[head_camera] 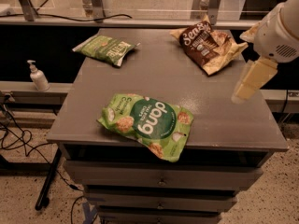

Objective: Move brown chip bag near green rice chip bag

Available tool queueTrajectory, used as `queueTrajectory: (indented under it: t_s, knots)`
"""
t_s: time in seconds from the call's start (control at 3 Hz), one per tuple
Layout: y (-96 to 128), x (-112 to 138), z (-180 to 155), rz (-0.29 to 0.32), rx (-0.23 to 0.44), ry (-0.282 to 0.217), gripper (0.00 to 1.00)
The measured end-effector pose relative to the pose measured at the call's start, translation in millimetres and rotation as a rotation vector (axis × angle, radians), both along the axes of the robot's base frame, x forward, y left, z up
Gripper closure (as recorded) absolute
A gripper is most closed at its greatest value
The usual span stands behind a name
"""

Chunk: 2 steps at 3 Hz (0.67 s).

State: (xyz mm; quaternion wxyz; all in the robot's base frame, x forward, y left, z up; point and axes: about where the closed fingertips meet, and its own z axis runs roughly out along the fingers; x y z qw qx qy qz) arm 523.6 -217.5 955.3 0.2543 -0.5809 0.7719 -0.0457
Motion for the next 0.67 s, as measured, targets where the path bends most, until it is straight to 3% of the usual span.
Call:
queueTrajectory:
  t_s: [0.67]
  knots:
    - [-16.2,108.8,-22.0,-0.059,0.156,-0.153,0.00]
